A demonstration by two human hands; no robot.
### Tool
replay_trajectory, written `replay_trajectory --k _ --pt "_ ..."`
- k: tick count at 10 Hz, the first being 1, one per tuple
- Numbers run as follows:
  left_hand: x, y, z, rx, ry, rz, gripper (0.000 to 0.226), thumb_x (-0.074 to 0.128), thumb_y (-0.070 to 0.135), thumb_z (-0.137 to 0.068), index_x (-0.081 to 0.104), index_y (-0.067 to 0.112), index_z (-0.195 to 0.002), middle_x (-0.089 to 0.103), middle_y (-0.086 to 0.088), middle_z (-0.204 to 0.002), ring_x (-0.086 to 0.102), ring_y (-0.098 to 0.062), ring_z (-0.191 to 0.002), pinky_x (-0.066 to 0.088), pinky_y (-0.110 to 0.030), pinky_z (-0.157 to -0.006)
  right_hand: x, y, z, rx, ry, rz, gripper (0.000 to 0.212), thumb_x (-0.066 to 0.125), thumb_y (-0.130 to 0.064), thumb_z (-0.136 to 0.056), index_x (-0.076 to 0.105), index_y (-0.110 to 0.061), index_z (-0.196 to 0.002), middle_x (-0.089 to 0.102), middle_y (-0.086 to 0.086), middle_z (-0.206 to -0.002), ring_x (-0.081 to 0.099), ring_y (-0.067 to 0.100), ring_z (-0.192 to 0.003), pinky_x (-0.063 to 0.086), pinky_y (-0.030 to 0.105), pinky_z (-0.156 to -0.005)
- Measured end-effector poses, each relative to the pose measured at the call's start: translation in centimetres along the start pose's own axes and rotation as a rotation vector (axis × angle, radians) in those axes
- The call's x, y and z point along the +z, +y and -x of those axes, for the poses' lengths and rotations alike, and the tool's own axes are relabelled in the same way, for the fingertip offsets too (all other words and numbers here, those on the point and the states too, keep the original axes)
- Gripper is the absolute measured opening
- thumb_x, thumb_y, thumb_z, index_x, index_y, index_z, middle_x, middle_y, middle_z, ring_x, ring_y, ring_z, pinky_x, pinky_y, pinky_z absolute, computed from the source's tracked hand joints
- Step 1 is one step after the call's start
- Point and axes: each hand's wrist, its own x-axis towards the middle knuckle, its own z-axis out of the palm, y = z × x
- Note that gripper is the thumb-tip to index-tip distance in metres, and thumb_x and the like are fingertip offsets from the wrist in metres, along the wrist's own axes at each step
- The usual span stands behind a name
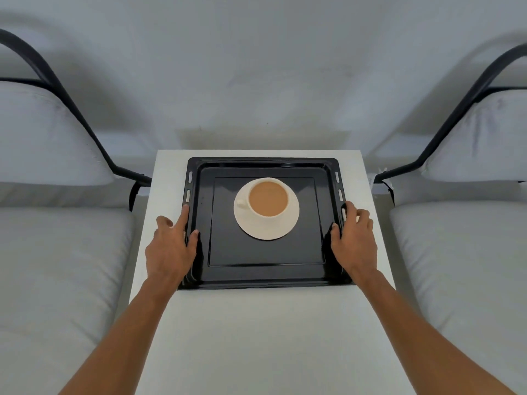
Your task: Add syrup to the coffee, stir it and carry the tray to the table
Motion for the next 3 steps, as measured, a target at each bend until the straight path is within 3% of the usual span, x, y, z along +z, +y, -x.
replay_trajectory --k 1,2,3 --pt "-0.9 0.3 1.9 0.014 -0.035 -0.033 0.063 0.055 0.036 -0.101 0.032 0.025 -0.158 0.048 -0.023 -0.132 0.062 -0.039 -0.106 0.057 -0.048 -0.071 -1.3 -0.3 2.1 -0.036 -0.037 0.058 0.059 0.055 -0.022 -0.101 0.035 -0.008 -0.155 0.045 0.023 -0.145 0.05 0.039 -0.123 0.051 0.05 -0.093" --pt "-1.4 0.9 4.7 0.079 -0.044 -0.072 0.062 0.054 0.036 -0.102 0.033 0.021 -0.159 0.046 -0.025 -0.143 0.055 -0.04 -0.12 0.056 -0.05 -0.084 -2.4 -0.9 5.5 -0.115 -0.032 0.077 0.062 0.055 -0.022 -0.102 0.033 -0.004 -0.157 0.044 0.024 -0.15 0.048 0.041 -0.133 0.046 0.05 -0.105" --pt "-1.0 1.4 8.0 0.154 -0.034 -0.022 0.06 0.053 0.036 -0.103 0.036 0.018 -0.158 0.04 -0.025 -0.157 0.044 -0.044 -0.14 0.045 -0.054 -0.109 -2.2 -1.6 9.2 -0.161 -0.054 0.03 0.062 0.052 -0.025 -0.104 0.031 -0.004 -0.158 0.039 0.025 -0.157 0.039 0.041 -0.145 0.038 0.05 -0.117"
